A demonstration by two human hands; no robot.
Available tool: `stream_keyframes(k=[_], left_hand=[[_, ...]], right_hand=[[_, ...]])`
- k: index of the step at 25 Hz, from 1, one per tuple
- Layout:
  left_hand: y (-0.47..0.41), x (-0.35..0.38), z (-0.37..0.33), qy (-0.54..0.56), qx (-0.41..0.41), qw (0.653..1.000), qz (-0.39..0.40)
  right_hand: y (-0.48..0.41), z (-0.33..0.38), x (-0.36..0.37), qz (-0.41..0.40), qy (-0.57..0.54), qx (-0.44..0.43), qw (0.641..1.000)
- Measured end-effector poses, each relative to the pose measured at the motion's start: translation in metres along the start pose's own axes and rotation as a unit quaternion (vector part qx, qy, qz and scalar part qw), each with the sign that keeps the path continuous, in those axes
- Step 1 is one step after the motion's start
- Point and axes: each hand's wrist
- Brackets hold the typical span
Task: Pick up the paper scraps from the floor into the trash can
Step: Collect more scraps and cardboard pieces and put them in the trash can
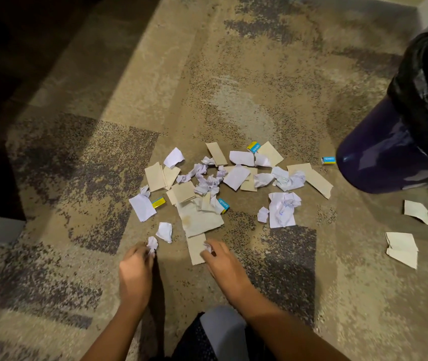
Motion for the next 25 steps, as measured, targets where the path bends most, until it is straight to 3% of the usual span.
stream_keyframes(k=[2, 5, 7, 12, 14, 18, 25], left_hand=[[-0.002, -0.002, -0.005, -0.008, 0.004, 1.000, -0.009], [-0.001, -0.002, -0.017, -0.018, -0.004, 1.000, -0.013], [-0.002, -0.001, -0.027, 0.003, -0.013, 1.000, 0.002], [-0.012, 0.007, -0.031, 0.003, -0.006, 0.997, 0.074], [-0.014, 0.010, -0.025, -0.010, -0.017, 0.995, 0.101], [-0.012, 0.013, -0.021, -0.026, -0.008, 0.996, 0.083], [-0.008, 0.011, -0.033, 0.009, 0.015, 0.999, 0.045]], right_hand=[[-0.003, -0.011, -0.004, -0.046, -0.013, 0.059, 0.997], [-0.010, -0.022, -0.009, -0.046, 0.006, 0.072, 0.996], [-0.016, -0.018, -0.014, -0.042, -0.038, 0.089, 0.994], [-0.031, 0.019, -0.018, 0.046, -0.117, 0.195, 0.973], [-0.035, 0.032, -0.015, 0.066, -0.088, 0.195, 0.975], [-0.035, 0.042, -0.005, 0.048, -0.028, 0.156, 0.986], [-0.025, 0.026, -0.020, -0.021, -0.165, 0.267, 0.949]])
Point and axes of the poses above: each hand's wrist, its own y-axis away from the middle knuckle, its own x-axis out of the palm, z = x × y, and after that the axes turned 10 degrees about y, right-handed
